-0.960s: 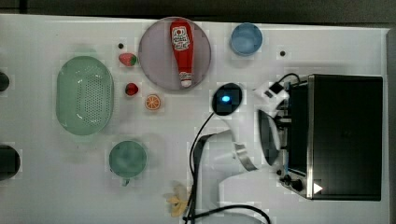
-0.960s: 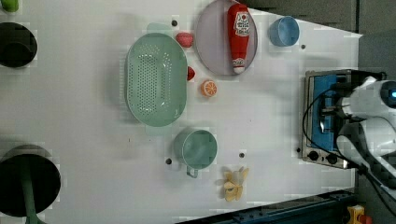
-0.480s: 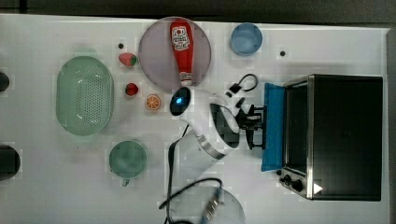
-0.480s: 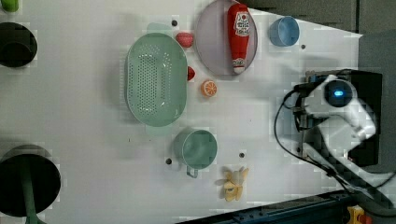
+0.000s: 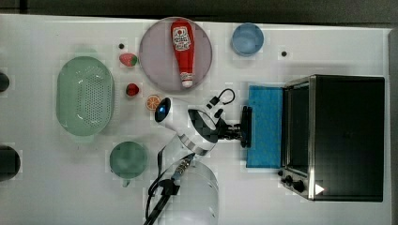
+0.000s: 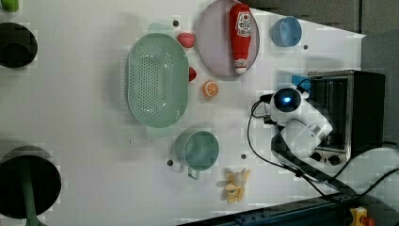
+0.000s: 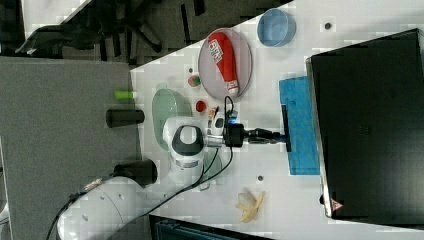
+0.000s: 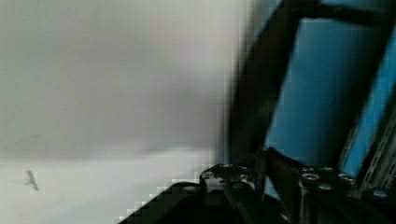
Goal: Flap open oven.
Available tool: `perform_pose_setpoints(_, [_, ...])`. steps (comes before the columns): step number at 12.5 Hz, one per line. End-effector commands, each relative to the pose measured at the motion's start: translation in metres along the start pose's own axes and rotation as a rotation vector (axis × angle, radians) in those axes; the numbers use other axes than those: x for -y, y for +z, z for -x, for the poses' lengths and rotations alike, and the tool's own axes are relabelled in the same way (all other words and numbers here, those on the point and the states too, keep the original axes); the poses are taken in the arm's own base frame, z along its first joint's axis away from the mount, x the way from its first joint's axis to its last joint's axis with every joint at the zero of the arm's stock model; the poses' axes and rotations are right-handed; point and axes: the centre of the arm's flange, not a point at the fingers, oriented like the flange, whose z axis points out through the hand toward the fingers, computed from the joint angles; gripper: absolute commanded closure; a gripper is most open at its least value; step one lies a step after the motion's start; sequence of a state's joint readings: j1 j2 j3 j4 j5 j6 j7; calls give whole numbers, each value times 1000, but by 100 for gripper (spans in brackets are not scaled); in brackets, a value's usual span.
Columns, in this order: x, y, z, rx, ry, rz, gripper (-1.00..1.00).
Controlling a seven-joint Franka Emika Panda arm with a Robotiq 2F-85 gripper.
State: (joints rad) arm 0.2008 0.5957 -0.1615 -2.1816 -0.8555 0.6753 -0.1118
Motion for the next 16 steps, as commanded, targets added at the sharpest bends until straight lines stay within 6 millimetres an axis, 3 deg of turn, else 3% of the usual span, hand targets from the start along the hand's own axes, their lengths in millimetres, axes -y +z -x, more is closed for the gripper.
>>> perform_pose_setpoints(1, [-30, -32, -23, -69, 205, -27, 65])
perform_pose_setpoints(4, [-53, -60, -28, -86, 318, -140, 65])
perform_pose_setpoints(7, [-83, -105, -30, -80, 520, -370, 65])
perform_pose_setpoints(12, [-163, -197, -9, 6, 892, -822, 65])
perform_pose_setpoints(16, [-232, -264, 22, 16, 959, -928, 65])
